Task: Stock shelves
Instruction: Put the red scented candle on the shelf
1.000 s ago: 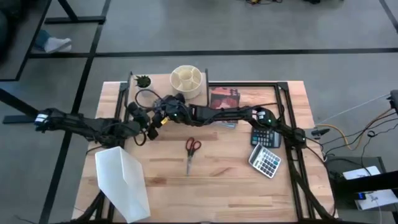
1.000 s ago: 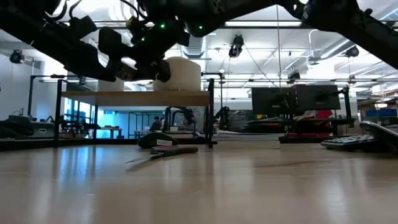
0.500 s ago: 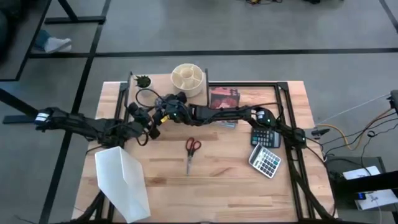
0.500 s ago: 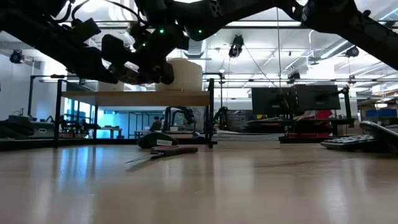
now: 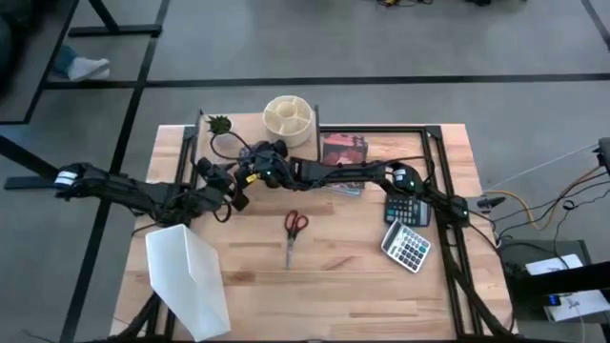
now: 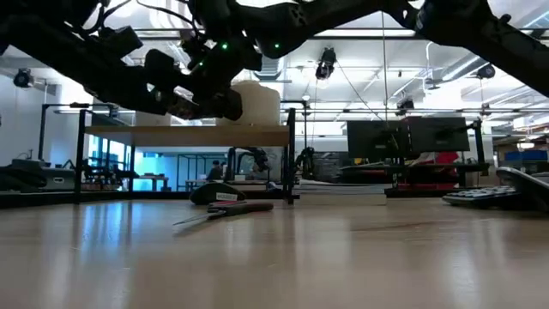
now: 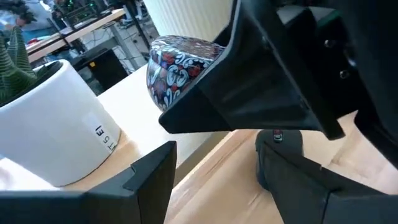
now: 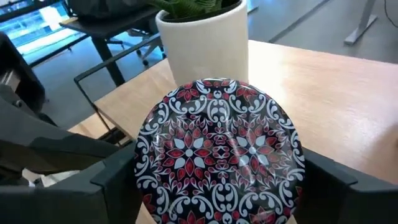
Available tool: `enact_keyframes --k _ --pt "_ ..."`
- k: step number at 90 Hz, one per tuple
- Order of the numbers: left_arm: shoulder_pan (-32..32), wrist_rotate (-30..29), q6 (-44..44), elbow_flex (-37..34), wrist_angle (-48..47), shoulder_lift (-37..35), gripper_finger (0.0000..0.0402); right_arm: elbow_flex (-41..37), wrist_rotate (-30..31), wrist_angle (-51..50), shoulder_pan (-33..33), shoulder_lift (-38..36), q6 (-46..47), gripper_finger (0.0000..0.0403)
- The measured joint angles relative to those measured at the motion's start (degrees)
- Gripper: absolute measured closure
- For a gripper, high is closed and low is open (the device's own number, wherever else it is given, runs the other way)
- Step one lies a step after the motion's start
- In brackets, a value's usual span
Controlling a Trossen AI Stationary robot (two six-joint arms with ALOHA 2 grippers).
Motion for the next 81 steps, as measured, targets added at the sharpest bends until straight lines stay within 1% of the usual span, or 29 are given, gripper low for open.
enact_keyframes --k 23,60,81 --pt "0.0 0.0 -0.4 0.0 0.0 0.0 0.0182 0.0 -0.2 0.1 0.0 0.0 0.6 0.0094" --pt "0.0 0.1 -1.7 0.0 0.1 0.3 0.0182 0.0 -0.2 0.2 -0.1 0.0 1.2 0.0106" --pt "0.0 0.0 -2.5 0.0 0.0 0.0 0.0182 0.0 -0.2 0.2 -0.1 0.0 2.7 0.0092"
